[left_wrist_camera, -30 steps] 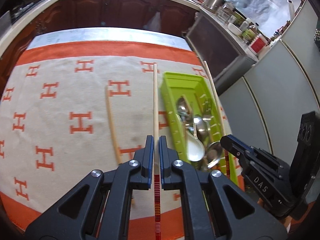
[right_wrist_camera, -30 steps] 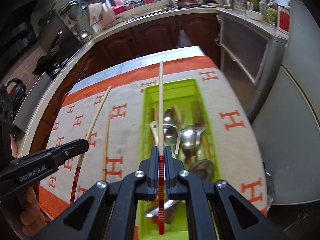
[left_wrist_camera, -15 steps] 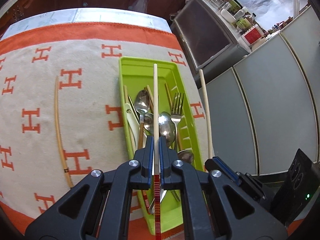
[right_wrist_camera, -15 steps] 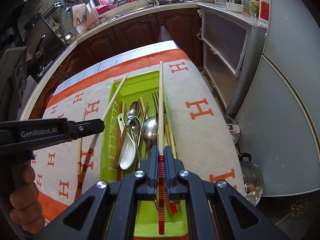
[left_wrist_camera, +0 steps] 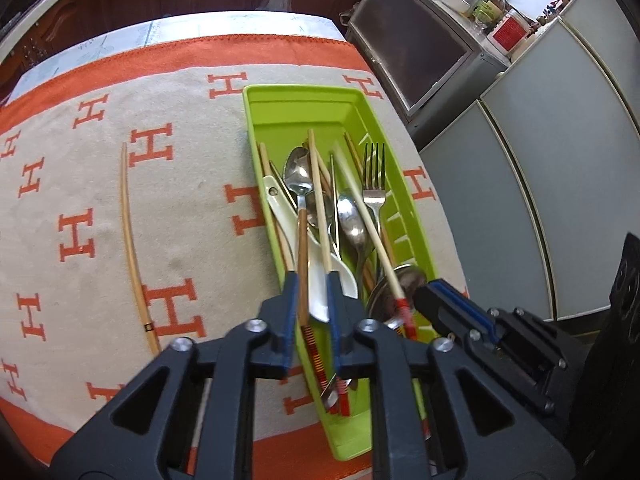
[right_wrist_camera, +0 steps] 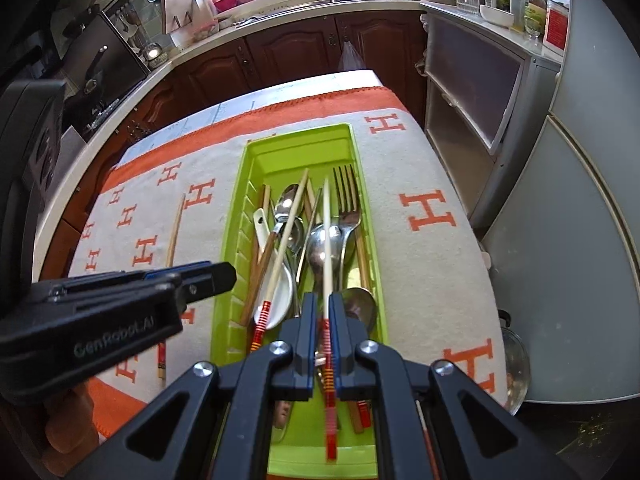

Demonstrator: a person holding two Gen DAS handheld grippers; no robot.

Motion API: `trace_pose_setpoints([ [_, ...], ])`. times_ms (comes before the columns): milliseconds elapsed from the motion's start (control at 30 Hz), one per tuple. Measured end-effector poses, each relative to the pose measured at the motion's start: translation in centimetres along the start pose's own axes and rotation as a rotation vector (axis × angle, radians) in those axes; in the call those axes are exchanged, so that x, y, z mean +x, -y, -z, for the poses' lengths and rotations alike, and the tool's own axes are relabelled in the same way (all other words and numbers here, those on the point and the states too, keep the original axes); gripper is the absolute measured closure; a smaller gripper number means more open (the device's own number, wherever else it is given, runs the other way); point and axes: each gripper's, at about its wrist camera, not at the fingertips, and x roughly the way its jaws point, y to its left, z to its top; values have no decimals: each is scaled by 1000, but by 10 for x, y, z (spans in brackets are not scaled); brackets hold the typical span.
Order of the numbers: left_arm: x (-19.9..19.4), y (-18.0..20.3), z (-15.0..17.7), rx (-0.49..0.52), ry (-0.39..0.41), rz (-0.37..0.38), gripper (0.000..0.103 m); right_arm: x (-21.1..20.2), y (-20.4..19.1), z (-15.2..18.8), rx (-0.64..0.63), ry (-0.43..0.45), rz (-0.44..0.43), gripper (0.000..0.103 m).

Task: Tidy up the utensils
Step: 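Open both tools to drop the chopsticks into the tray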

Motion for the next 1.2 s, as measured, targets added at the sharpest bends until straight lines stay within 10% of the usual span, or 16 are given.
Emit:
trace_pose_setpoints([
  [100,-13,-7,7,3,31,-18,62,-1,-3,0,3,1,-11,97],
  [633,-63,-63,57,49,110,-172,46,-7,-25,6,38,9,-76,83],
  [1200,-105,-144,75,-105,208,-340,46,-5,-112,-3,-82,2,-180,82],
])
